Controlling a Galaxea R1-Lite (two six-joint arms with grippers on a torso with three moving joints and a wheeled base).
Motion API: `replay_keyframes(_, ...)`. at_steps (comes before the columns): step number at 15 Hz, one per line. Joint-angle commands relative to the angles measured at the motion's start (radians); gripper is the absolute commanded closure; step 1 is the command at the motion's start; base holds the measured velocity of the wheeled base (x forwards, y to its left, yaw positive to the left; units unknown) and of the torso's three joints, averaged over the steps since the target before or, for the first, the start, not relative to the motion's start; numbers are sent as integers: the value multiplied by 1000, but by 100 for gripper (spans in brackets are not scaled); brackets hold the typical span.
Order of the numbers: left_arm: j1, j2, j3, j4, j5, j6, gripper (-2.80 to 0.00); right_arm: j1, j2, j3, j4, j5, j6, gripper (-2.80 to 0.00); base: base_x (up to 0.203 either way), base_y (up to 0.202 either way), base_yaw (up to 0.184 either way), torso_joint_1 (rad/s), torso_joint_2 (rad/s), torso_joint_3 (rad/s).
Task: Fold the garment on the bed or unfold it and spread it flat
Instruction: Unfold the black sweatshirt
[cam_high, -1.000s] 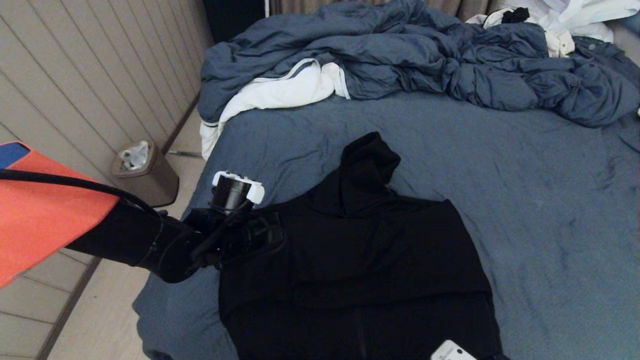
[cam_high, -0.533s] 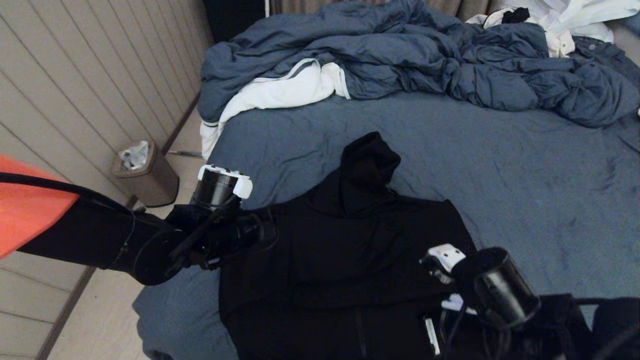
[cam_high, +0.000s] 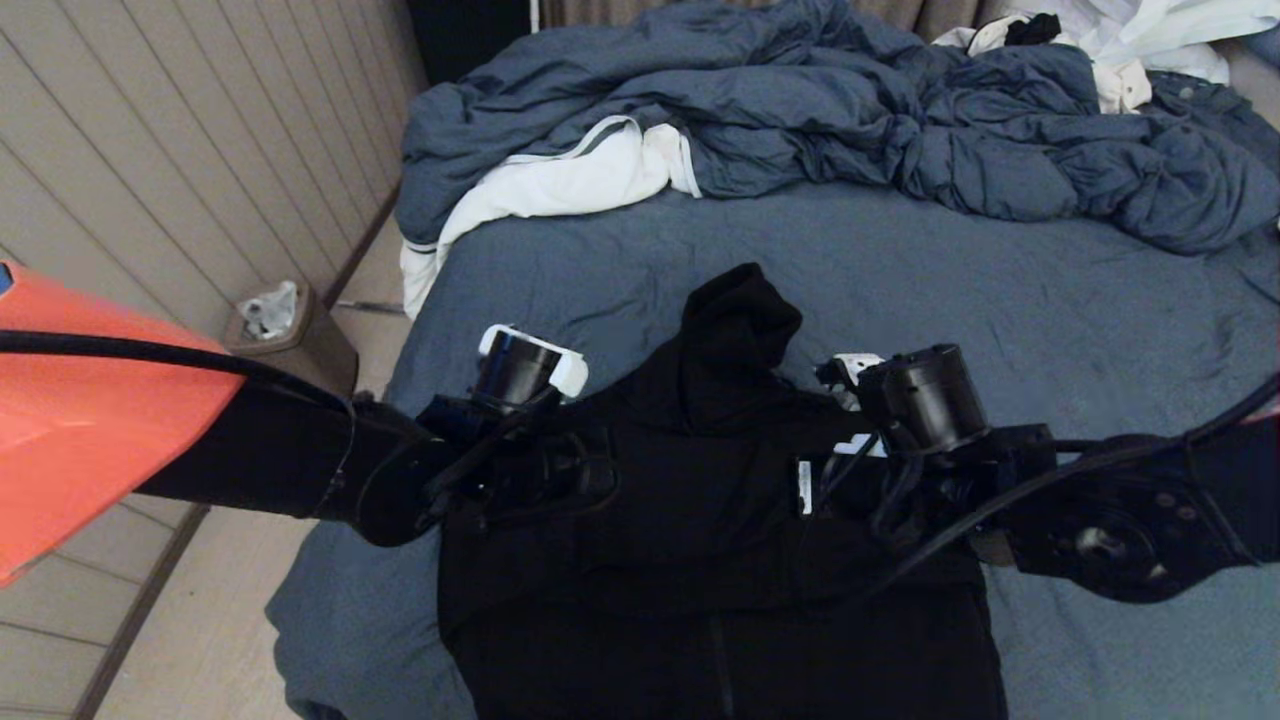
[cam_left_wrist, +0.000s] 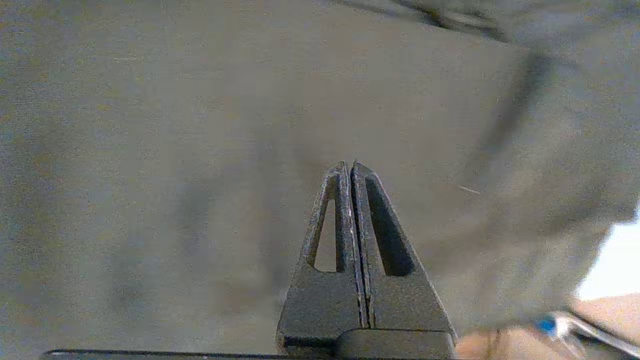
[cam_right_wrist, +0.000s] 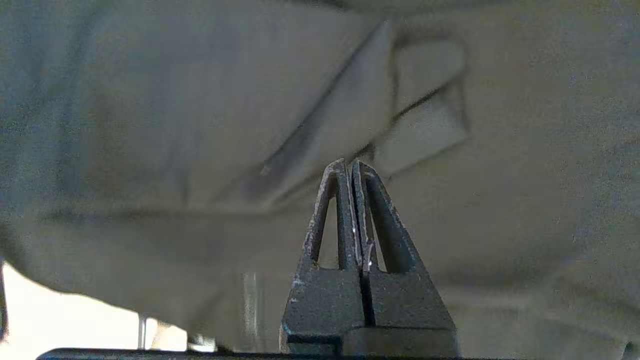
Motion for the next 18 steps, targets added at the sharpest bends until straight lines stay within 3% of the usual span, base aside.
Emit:
replay_keyframes(1, -74, 37, -103, 45, 22, -3, 0, -45, 20, -12, -5, 0, 3, 0, 0, 0, 0, 0, 0, 0)
replay_keyframes(4, -160, 79, -194, 83, 53, 21, 0, -141, -13, 1, -5, 5, 4, 0, 0, 0, 0, 0, 0, 0)
replay_keyframes(8, -255, 127, -284, 145, 48, 55, 0, -289, -58, 51, -7, 85, 0, 0, 0, 0, 0, 0, 0, 0)
replay_keyframes(9, -266, 150, -299, 147, 52, 67, -280, -327, -66, 54, -8, 92, -2, 0, 0, 0, 0, 0, 0, 0)
replay_keyframes(13, -281, 277, -409, 161, 94, 83, -280, -445, -72, 69, -8, 188, -5, 0, 0, 0, 0, 0, 0, 0)
replay_keyframes(18, -282, 426, -600, 163, 222, 136, -280, -469, -67, 83, -10, 232, -6, 0, 0, 0, 0, 0, 0, 0)
